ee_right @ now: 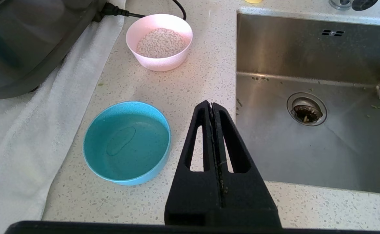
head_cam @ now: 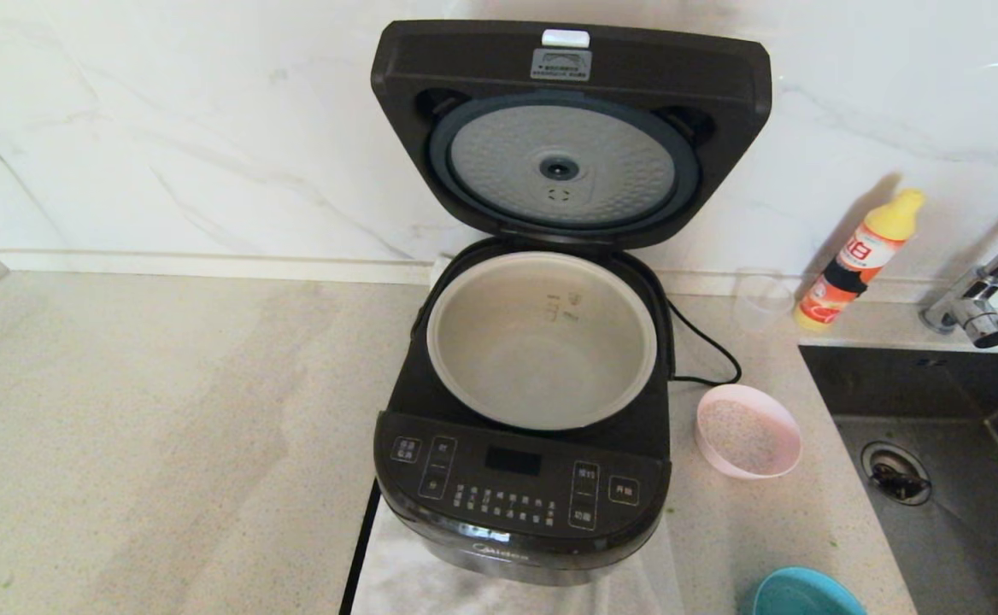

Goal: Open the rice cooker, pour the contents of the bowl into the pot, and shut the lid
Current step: Pick up the bowl on the table

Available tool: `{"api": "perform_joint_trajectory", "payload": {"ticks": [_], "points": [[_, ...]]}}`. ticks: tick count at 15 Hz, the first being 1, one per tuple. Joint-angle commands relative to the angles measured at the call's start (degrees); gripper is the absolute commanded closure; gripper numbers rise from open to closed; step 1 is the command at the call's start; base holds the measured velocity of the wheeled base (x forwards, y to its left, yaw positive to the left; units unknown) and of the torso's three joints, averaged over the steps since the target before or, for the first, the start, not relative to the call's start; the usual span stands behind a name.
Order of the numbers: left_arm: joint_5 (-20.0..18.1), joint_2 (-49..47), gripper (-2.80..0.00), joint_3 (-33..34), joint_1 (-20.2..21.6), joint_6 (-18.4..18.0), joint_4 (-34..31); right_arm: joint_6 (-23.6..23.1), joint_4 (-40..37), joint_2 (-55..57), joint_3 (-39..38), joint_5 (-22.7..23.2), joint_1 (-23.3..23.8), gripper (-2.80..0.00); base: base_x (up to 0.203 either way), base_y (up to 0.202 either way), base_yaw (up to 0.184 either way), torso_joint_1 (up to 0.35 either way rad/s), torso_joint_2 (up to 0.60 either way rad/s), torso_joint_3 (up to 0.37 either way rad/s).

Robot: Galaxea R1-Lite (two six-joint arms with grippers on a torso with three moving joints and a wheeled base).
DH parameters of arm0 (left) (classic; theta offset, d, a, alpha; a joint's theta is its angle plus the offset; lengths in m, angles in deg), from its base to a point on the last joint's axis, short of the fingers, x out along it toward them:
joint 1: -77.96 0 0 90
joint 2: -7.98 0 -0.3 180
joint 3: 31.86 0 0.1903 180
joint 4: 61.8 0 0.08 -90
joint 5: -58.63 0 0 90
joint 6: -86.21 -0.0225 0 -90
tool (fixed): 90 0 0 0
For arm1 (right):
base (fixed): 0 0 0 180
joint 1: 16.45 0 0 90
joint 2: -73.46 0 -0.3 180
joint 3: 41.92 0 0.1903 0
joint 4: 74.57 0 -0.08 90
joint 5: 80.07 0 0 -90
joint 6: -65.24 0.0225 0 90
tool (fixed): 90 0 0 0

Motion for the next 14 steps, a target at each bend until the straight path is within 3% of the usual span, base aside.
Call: {"api": "perform_joint_trajectory", "payload": {"ticks": [1,3,4,5,7,14], "points": [[-8.06,9.99,0.0,4.83,1.23,-2.45,0.17,-0.02,-0.01,-0.01,0.0,0.04,0.07,0.0,0.0,0.0,0.0,0.0,0.0,0.0],[-25.64,9.62,0.0,5.66,1.52,-3.66,-3.19,-0.02,-0.01,-0.01,0.0,0.04,0.07,0.0,0.0,0.0,0.0,0.0,0.0,0.0],[-32.63,9.47,0.0,6.19,1.58,-4.13,-5.39,-0.02,0.08,-0.01,0.0,0.04,0.07,0.0,0.0,0.0,0.0,0.0,0.0,0.0],[-34.93,9.44,0.0,6.29,1.62,-3.82,-6.93,-0.02,0.04,-0.01,0.0,0.04,0.07,0.0,0.0,0.0,0.0,0.0,0.0,0.0],[-31.87,9.4,0.0,6.7,1.68,-1.47,-7.98,-0.02,0.07,-0.01,0.0,0.04,0.07,0.0,0.0,0.0,0.0,0.0,0.0,0.0],[-31.24,9.4,0.0,6.87,1.68,0.59,-7.24,-1.77,-0.19,-0.09,0.0,-0.23,0.07,0.0,0.0,0.0,0.0,0.0,0.0,0.0]]}}
